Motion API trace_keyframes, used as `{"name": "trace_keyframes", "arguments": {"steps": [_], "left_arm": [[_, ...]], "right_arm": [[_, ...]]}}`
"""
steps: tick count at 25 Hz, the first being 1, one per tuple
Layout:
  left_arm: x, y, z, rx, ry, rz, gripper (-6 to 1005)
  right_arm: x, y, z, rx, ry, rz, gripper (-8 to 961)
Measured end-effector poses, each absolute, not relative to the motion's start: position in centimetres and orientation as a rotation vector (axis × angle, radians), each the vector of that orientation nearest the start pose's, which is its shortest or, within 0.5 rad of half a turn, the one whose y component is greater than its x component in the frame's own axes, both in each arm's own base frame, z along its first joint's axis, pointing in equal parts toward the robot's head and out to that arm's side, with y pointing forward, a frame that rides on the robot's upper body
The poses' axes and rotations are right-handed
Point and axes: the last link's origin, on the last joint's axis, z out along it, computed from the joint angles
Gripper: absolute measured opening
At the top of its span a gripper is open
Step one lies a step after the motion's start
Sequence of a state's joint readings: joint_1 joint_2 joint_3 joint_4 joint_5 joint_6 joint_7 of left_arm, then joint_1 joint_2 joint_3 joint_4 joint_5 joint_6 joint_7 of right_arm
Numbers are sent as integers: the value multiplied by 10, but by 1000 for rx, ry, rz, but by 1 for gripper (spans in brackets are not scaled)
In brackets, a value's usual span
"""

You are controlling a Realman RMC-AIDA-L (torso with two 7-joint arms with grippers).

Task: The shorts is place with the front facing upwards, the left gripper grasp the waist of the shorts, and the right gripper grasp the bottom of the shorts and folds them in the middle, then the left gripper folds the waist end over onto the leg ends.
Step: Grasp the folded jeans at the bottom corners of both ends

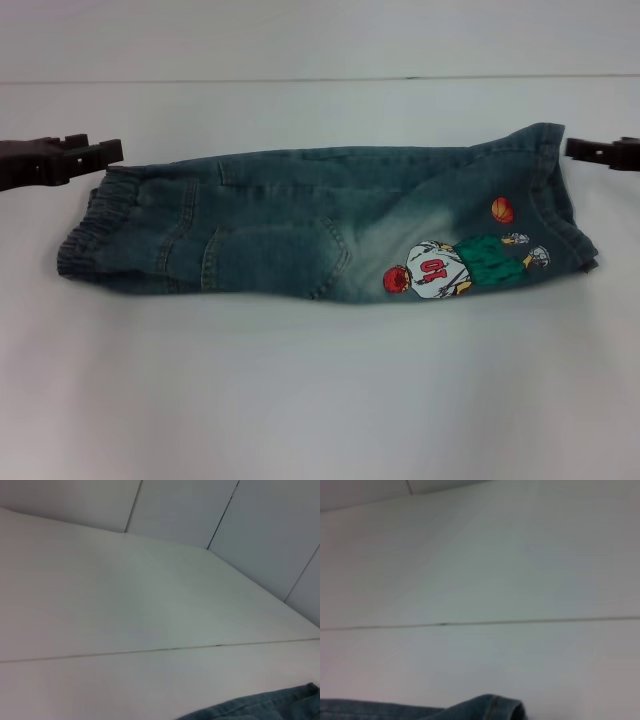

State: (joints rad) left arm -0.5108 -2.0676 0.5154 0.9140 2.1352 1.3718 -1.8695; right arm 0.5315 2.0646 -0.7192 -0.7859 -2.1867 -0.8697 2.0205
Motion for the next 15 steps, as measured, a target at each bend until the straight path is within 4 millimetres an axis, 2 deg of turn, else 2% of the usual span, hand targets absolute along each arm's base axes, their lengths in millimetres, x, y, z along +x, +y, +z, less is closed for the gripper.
{"name": "trace_keyframes", "arguments": {"steps": [4,8,15], "left_arm": [[-298,361,80,-2236,-1089,-610,586],[-298,355,83,-2245,-1079,-642,585],[-320,321,105,-2222,-1087,-652,583]], "right_arm": [[324,392,63,-1972,1158,370,949],[305,378,60,-2122,1090,474,948],[279,350,61,-2315,907,738,948]]}}
